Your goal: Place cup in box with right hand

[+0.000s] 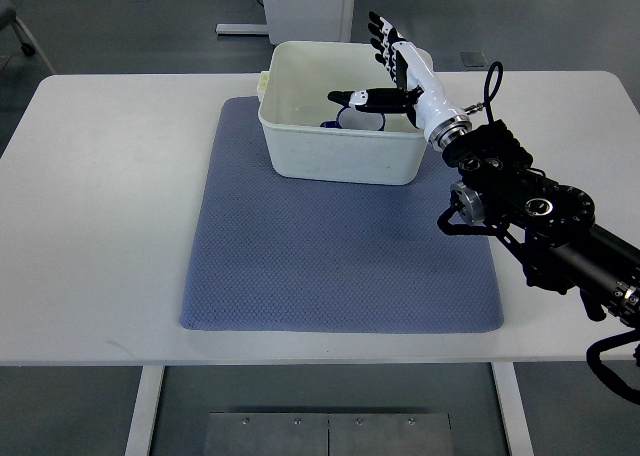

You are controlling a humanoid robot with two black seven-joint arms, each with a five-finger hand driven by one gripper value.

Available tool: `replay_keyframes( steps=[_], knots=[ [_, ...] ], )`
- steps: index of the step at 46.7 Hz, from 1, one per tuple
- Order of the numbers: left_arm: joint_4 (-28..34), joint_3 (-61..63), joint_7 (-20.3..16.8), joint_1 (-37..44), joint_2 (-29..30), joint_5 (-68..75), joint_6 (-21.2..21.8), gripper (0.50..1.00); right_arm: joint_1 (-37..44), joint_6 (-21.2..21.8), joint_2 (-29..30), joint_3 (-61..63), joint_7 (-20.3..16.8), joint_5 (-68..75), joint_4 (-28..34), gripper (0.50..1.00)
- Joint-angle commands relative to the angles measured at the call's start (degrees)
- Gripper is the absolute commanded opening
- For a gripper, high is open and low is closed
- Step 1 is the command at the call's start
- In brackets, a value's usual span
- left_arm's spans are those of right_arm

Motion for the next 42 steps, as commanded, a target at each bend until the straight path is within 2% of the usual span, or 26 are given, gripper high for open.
replay_keyframes(
  steps=[1,9,20,29,39,42],
  knots=[
    [-0.03,-0.03,0.0,-0.09,0.0,-0.07,0.01,1.0,0.3,-0.01,-1.03,0.26,-0.07,0.1,0.04,1.0],
    [0.06,-0.03,0.0,-0.09,0.0,0.02,0.01,1.0,0.65,0.17,-5.43,0.53,-0.25,0.19,1.18,1.0],
    [-0.03,-0.03,0.0,0.0,0.0,-0.07,0.01,1.0,-1.8,0.35,-11.49,3.51,-1.04,1.78,6.19,1.0],
    [-0.03,-0.03,0.0,0.0,0.0,-0.07,0.01,1.0,-7.78,2.98,-14.31,11.77,-6.22,1.78,11.37,1.0],
    [-0.03,-0.03,0.0,-0.09,0.0,0.02,0.01,1.0,-13.85,4.92,-14.57,19.16,-9.13,1.6,13.49,1.0],
    [-0.03,-0.03,0.0,0.0,0.0,-0.07,0.01,1.0,-16.83,6.32,-14.66,23.11,-10.97,1.6,14.54,1.0]
  ],
)
